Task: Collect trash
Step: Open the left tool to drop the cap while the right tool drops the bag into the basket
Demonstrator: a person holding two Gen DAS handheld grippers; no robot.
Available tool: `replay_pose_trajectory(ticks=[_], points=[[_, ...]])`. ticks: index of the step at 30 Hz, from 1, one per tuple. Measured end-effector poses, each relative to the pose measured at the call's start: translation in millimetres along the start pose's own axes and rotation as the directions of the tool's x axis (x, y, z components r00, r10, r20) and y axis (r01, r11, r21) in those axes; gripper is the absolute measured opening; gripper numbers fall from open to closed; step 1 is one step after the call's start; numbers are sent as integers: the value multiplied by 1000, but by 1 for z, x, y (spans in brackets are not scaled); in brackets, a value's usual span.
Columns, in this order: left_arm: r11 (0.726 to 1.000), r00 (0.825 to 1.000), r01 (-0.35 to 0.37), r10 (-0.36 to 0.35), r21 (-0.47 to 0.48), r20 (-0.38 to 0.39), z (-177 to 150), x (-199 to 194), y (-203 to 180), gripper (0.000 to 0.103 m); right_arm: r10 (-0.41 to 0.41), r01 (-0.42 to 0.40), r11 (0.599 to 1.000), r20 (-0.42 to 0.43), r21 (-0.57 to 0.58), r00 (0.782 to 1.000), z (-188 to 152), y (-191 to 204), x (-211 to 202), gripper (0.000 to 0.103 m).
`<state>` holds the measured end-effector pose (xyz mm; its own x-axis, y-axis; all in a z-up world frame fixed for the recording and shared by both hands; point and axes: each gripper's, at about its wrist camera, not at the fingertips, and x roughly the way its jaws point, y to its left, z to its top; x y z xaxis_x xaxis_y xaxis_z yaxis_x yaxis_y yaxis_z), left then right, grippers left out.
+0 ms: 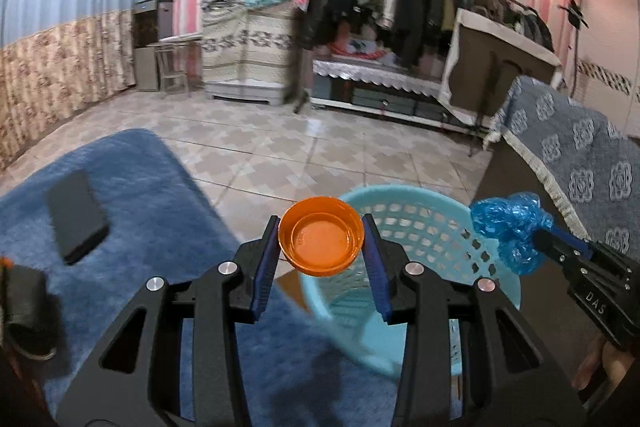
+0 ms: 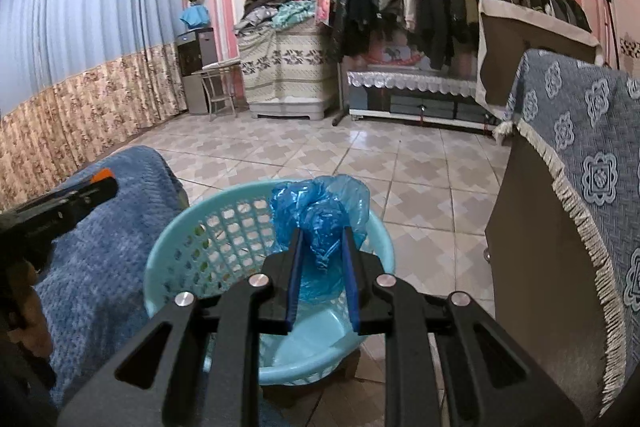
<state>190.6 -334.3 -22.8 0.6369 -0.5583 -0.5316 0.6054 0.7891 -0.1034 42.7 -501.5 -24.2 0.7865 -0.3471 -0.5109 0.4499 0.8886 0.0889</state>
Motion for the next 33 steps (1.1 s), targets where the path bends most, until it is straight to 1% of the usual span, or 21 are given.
replay_pose_trajectory(ticks=[5,9,11,12,13,15,16,19,22,28,33], points=[[998,999,33,-31,56,-34,-1,36,-29,39,-5,6,1000,-15,15,1000,-4,-7,9,19],[996,997,59,-55,74,-55,2,52,-37,40,-3,4,1000,-20,7,1000,-6,-7,13,19],[995,996,62,-57,79,-62,4,56,-38,50,-3,3,1000,-20,3,1000,-7,-6,14,19],[995,997,52,-48,82,-58,5,56,-39,61,-2,2,1000,-21,3,1000,-6,-6,14,19],[996,998,44,-40,80,-52,5,55,-37,67,-1,1,1000,-22,2,1000,-6,-6,15,19],[997,999,23,-21,70,-32,8,50,-31,82,0,0,1000,-24,3,1000,-6,-5,17,19],[998,1000,7,-5,66,-24,9,48,-28,86,1,0,1000,-25,3,1000,-5,-5,17,19],[998,999,-43,43,54,-1,12,40,-18,94,3,-3,1000,-31,4,1000,-7,-3,19,19],[997,998,-69,69,17,8,18,34,0,97,6,-6,1000,-35,0,999,-6,0,22,19],[992,994,-113,113,-53,8,26,23,33,97,8,-8,1000,-40,-6,999,-5,6,27,20],[985,988,-153,155,-77,21,23,9,49,97,8,-9,1000,-48,-16,999,-5,16,33,20]])
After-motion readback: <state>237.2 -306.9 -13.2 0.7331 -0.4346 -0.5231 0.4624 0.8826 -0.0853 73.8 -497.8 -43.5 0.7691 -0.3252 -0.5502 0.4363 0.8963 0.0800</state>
